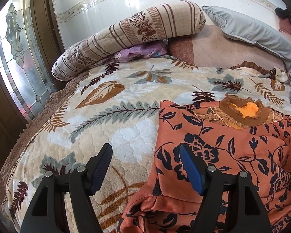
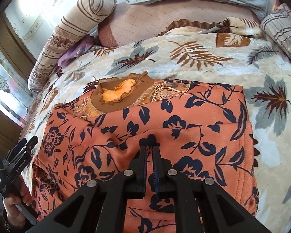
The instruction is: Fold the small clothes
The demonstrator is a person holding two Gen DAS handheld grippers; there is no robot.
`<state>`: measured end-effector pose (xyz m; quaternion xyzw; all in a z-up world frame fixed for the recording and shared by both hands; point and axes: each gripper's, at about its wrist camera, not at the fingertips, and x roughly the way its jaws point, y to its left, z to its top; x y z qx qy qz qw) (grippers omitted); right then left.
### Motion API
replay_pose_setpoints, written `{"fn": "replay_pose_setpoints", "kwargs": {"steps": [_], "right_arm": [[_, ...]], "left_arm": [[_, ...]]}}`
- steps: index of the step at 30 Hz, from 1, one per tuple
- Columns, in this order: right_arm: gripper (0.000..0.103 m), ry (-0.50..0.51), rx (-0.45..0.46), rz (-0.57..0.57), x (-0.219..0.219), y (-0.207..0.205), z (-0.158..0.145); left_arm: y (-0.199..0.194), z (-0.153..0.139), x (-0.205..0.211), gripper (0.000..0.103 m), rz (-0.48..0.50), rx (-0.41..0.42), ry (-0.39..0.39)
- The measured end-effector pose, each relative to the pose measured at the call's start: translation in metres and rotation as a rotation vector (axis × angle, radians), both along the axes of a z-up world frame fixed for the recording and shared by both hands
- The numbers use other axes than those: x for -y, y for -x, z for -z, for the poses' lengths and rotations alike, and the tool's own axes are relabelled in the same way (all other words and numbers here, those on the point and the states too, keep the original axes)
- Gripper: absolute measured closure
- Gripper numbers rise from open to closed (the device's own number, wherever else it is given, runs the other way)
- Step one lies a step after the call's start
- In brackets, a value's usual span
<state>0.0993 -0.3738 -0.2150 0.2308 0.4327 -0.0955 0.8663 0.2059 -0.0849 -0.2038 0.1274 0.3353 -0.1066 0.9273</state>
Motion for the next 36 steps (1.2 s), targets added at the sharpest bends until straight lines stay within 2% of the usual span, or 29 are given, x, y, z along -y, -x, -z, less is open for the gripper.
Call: {"fn": "replay_pose_setpoints", "kwargs": {"steps": [8, 11, 13, 14, 15, 18, 21, 24, 26, 27, 28, 29, 30, 33, 36], "right_arm": [[0.094, 0.000, -0.001, 0.025, 0.007, 0.003, -0.001], [0.094, 0.008, -0.030, 0.052, 0.013, 0.004, 0.006], [0.094, 0.013, -0.087, 0.082, 0.022, 0.003, 0.018], [0.094, 0.003, -0.128, 0.091, 0.027, 0.003, 0.027], [0.096, -0.023, -0.126, 0.094, 0.031, 0.005, 0.030], [0.095, -0.061, -0.079, 0.142, 0.041, 0.029, 0.017], [0.095, -0.045, 0.037, 0.150, 0.043, 0.064, -0.011], [0.095, -0.135, 0.148, 0.187, 0.050, 0.114, -0.024], [0.081, -0.156, 0.153, 0.200, 0.052, 0.145, -0.021], [0.065, -0.154, 0.143, 0.206, 0.051, 0.159, -0.019], [0.041, -0.159, 0.139, 0.214, 0.050, 0.173, -0.017], [0.030, -0.167, 0.143, 0.230, 0.050, 0.186, -0.015], [0.027, -0.171, 0.155, 0.253, 0.048, 0.200, -0.014], [0.027, -0.187, 0.150, 0.257, 0.044, 0.230, -0.010], [0.027, -0.168, 0.126, 0.247, 0.035, 0.248, -0.008]], "left_arm": [[-0.001, 0.004, 0.003, 0.030, 0.018, -0.023, -0.001], [-0.008, 0.021, 0.012, 0.030, 0.066, -0.128, -0.012], [-0.015, 0.039, 0.019, 0.030, 0.095, -0.224, -0.030], [-0.016, 0.045, 0.021, 0.029, 0.098, -0.248, -0.041], [-0.017, 0.045, 0.019, 0.029, 0.096, -0.245, -0.030], [-0.008, 0.035, 0.008, 0.028, 0.080, -0.214, -0.028], [0.011, 0.019, -0.014, 0.029, 0.056, -0.162, -0.028], [0.029, 0.003, -0.043, 0.029, 0.042, -0.148, 0.025], [0.044, -0.002, -0.063, 0.028, 0.029, -0.154, 0.050], [0.052, -0.002, -0.073, 0.028, 0.028, -0.166, 0.064], [0.059, -0.001, -0.080, 0.028, 0.027, -0.177, 0.073], [0.067, 0.000, -0.089, 0.028, 0.025, -0.187, 0.078], [0.076, 0.002, -0.096, 0.028, 0.024, -0.198, 0.075], [0.101, 0.008, -0.114, 0.028, 0.024, -0.217, 0.056], [0.127, 0.017, -0.131, 0.028, 0.034, -0.271, 0.052]]}}
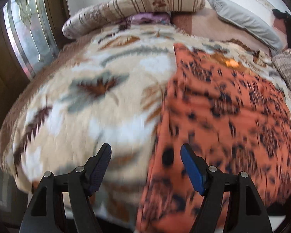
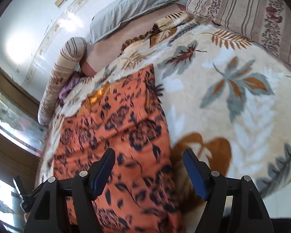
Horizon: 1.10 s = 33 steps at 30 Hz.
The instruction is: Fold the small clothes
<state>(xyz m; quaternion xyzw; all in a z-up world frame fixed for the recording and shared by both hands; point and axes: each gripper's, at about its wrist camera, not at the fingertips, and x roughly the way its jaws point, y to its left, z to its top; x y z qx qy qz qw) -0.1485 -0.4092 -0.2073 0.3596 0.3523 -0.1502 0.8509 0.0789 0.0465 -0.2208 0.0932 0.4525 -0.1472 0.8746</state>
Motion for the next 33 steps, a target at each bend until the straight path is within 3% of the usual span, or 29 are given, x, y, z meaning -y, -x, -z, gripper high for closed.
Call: {"fn": "replay_pose_setpoints", "kwargs": {"steps": [3, 6, 10, 14, 18, 20, 21, 22, 26, 27, 29, 33], "right_arm": [[0.027, 0.014, -0.014, -0.036, -0.011, 0.009, 0.002], [0.030, 0.053, -0.085, -0.089, -0.029, 0.011, 0.008], [0.030, 0.039, -0.141, -0.137, -0.042, 0.013, 0.017], [0.030, 0.011, -0.165, -0.154, -0.047, 0.016, 0.019], [0.030, 0.024, -0.108, -0.212, -0.062, 0.004, 0.009], [0.044, 0.039, -0.083, -0.249, -0.074, -0.012, 0.005], [0.059, 0.050, -0.091, -0.281, -0.083, -0.026, 0.008], [0.067, 0.058, -0.104, -0.304, -0.091, -0.037, 0.012], [0.069, 0.038, -0.163, -0.394, -0.123, -0.077, 0.036], [0.069, 0.022, -0.189, -0.415, -0.131, -0.083, 0.043], [0.069, 0.104, -0.204, -0.438, -0.145, -0.085, 0.041], [0.068, 0.008, -0.248, -0.538, -0.143, -0.068, 0.039]], "left_arm": [[0.021, 0.011, -0.014, 0.028, -0.001, -0.062, -0.003], [0.034, 0.020, -0.021, 0.029, -0.006, -0.122, 0.002], [0.042, 0.024, -0.026, 0.029, -0.004, -0.134, -0.012], [0.046, 0.026, -0.030, 0.046, 0.027, -0.154, -0.016], [0.045, 0.026, -0.036, 0.048, 0.015, -0.173, 0.016], [0.041, 0.027, -0.036, 0.047, 0.009, -0.182, 0.023], [0.041, 0.028, -0.034, 0.047, 0.021, -0.201, 0.025], [0.039, 0.029, -0.032, 0.047, 0.031, -0.210, 0.026], [0.043, 0.036, -0.029, 0.048, 0.063, -0.216, 0.030], [0.044, 0.037, -0.029, 0.051, 0.067, -0.220, 0.043], [0.043, 0.040, -0.030, 0.074, 0.080, -0.241, 0.077], [0.045, 0.041, -0.033, 0.078, 0.111, -0.244, 0.107]]}}
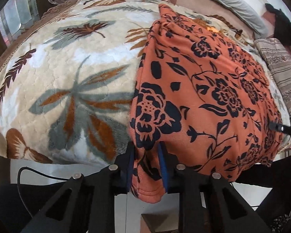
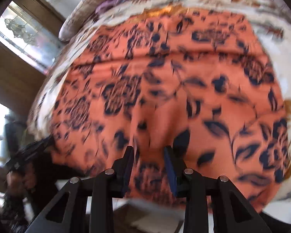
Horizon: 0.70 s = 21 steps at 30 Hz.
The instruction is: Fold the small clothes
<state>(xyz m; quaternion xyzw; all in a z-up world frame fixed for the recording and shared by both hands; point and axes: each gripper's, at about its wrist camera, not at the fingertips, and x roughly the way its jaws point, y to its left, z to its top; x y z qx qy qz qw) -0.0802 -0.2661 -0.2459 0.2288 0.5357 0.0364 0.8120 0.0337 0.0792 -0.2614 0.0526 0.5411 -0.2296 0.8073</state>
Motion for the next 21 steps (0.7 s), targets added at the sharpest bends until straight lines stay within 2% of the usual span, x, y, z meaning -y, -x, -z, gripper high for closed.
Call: {"fn": "replay_pose_setpoints", "kwargs": {"steps": [2, 3, 5, 6, 7, 8, 9, 12, 14, 16, 21], "right_arm": [[0.068, 0.038, -0.021, 0.012, 0.009, 0.014, -0.006], [0.068, 0.051, -0.027, 0.042, 0.021, 0.023, -0.010], [0.067, 0.015, -0.048, 0.109, 0.044, 0.042, -0.015], [0.062, -0.013, -0.059, 0.143, 0.055, 0.050, -0.016], [0.041, -0.039, -0.069, 0.184, 0.067, 0.059, -0.017], [0.032, -0.052, -0.076, 0.229, 0.077, 0.070, -0.018], [0.027, -0.053, -0.085, 0.277, 0.088, 0.079, -0.019], [0.027, -0.098, -0.125, 0.327, 0.103, 0.098, -0.012], [0.027, -0.112, -0.163, 0.335, 0.104, 0.103, -0.002], [0.027, -0.108, -0.194, 0.333, 0.098, 0.102, 0.011], [0.028, -0.043, -0.260, 0.310, 0.083, 0.087, 0.056]], "left_arm": [[0.000, -0.002, 0.000, 0.076, 0.017, -0.010, 0.022], [-0.001, -0.002, 0.000, 0.071, 0.023, -0.018, 0.028], [-0.004, -0.003, 0.002, 0.037, 0.021, -0.028, 0.010], [-0.003, -0.004, 0.003, 0.034, 0.016, -0.012, -0.007], [-0.003, -0.005, 0.005, 0.034, 0.024, -0.001, -0.013], [-0.003, -0.005, 0.007, 0.034, 0.040, -0.007, -0.017], [-0.002, -0.003, 0.009, 0.034, 0.056, -0.023, -0.020], [0.003, 0.000, 0.015, 0.040, 0.093, -0.044, -0.016], [0.005, 0.000, 0.018, 0.061, 0.109, -0.041, -0.019], [0.004, 0.000, 0.020, 0.074, 0.111, -0.028, -0.025], [0.001, 0.002, 0.019, 0.075, 0.108, -0.040, -0.005]]}}
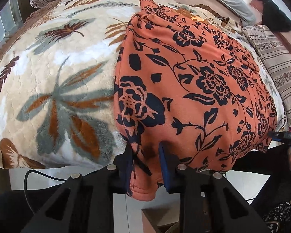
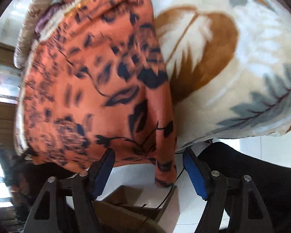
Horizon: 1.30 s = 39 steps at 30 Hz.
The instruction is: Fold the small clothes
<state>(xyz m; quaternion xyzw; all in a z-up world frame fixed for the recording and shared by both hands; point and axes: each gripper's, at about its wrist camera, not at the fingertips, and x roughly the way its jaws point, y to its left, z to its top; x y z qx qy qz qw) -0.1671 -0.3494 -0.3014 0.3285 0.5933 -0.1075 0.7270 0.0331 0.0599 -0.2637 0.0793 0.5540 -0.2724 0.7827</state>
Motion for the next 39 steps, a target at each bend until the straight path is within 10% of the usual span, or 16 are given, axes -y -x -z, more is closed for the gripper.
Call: {"fn": "replay_pose_setpoints", "kwargs": {"steps": [2, 4, 7, 20, 30, 34, 39], "right_arm": [[0.033, -0.018, 0.003, -0.010, -0.004, -0.004, 0.011], [0.067, -0.039, 0.049, -0.046, -0.006, -0.002, 0.004], [0.092, 0.059, 0.043, -0.143, -0.019, 0.000, -0.017], [0.094, 0.048, 0.410, -0.175, -0.011, 0.000, -0.159], [0.094, -0.047, 0.290, -0.113, -0.009, -0.011, -0.092], [0.094, -0.054, 0.274, -0.122, -0.013, -0.010, -0.084], [0.094, -0.040, 0.217, -0.103, -0.011, -0.009, -0.075]], "left_arm": [[-0.001, 0.000, 0.000, 0.075, 0.006, -0.003, 0.012], [-0.001, -0.001, -0.003, 0.084, 0.000, -0.006, 0.030], [-0.001, -0.011, -0.016, 0.098, 0.013, 0.007, 0.074], [-0.009, -0.107, -0.040, 0.098, 0.054, 0.130, 0.282], [-0.015, -0.042, -0.018, 0.097, 0.002, -0.018, 0.156], [-0.013, -0.027, -0.014, 0.078, -0.010, -0.060, 0.100], [-0.015, -0.015, -0.014, 0.097, -0.033, -0.090, 0.066]]}}
